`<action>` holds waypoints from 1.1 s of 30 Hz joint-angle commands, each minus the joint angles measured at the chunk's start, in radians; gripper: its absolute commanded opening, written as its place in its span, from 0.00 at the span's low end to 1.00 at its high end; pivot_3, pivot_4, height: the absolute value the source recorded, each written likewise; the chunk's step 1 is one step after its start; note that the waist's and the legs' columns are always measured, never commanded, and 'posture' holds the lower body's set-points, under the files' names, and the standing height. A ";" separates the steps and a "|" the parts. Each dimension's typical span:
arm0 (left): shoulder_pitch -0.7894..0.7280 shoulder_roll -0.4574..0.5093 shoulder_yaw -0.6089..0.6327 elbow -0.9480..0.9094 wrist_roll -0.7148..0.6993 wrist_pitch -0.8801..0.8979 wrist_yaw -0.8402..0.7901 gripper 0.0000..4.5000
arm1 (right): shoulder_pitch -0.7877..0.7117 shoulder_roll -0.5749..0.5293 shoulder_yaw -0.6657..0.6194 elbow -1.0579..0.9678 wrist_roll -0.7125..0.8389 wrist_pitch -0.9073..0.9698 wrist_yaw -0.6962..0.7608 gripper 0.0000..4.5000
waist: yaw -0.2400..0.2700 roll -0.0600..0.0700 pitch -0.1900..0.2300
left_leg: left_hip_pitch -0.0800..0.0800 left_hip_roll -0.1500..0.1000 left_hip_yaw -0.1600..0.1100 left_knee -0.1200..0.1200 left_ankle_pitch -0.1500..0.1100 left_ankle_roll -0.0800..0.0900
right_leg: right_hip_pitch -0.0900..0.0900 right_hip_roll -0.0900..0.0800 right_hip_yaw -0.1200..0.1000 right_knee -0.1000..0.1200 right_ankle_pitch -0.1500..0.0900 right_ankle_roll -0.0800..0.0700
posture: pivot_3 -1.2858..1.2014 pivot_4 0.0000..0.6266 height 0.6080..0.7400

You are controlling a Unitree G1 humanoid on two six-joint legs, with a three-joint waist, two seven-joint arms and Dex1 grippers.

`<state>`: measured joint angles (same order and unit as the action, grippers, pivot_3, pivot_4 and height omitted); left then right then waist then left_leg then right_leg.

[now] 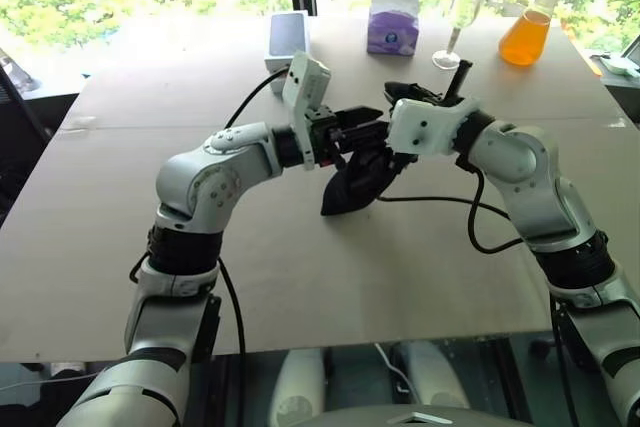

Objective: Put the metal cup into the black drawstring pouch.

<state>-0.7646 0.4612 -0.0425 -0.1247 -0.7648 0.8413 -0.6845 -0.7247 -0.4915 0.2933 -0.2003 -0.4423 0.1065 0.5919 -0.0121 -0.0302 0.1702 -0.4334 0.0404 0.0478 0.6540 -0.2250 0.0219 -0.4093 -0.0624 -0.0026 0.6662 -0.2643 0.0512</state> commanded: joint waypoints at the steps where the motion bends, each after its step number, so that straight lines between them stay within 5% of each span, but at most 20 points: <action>1: -0.034 -0.015 0.019 -0.008 0.009 -0.018 -0.014 0.48 | -0.018 0.005 -0.017 -0.053 -0.001 -0.001 0.003 0.00 | 0.000 0.000 0.000 | 0.000 0.000 0.000 0.000 0.000 0.000 | 0.000 0.000 0.000 0.000 0.000 0.000 | 0.52 0.24 1.00; 16: -0.050 -0.053 0.008 0.005 0.042 -0.012 -0.043 0.48 | -0.007 0.017 -0.010 -0.073 -0.009 0.019 0.020 0.00 | 0.000 0.000 0.000 | 0.000 0.000 0.000 0.000 0.000 0.000 | 0.000 0.000 0.000 0.000 0.000 0.000 | 0.52 0.24 1.00; 20: -0.053 -0.062 0.010 0.009 0.045 -0.008 -0.047 0.06 | -0.003 0.015 -0.011 -0.074 -0.011 0.020 0.024 0.00 | 0.000 0.000 0.000 | 0.000 0.000 0.000 0.001 0.000 0.000 | 0.000 0.000 0.000 0.001 0.000 0.000 | 0.52 0.24 1.00; 21: -0.053 -0.063 0.012 0.009 0.045 -0.006 -0.047 0.03 | -0.001 0.014 -0.010 -0.075 -0.012 0.020 0.025 0.00 | 0.000 0.000 0.000 | 0.000 0.000 0.000 0.001 0.000 0.000 | 0.000 0.000 0.000 0.001 0.000 0.000 | 0.52 0.24 1.00; 33: -0.004 -0.033 -0.009 0.014 0.077 0.025 -0.061 0.03 | 0.010 -0.001 -0.091 -0.040 0.022 0.092 0.007 0.00 | 0.000 0.000 0.000 | 0.000 0.000 0.000 0.002 0.000 0.000 | 0.000 0.000 0.000 0.002 0.000 0.000 | 0.52 0.24 1.00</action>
<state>-0.7768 0.4157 -0.0456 -0.0948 -0.7005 0.8664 -0.7360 -0.7019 -0.4753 0.2658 -0.2262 -0.4323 0.1837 0.6173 -0.0120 -0.0302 0.1702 -0.4334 0.0404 0.0478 0.6557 -0.2250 0.0219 -0.4093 -0.0624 -0.0026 0.6682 -0.2643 0.0512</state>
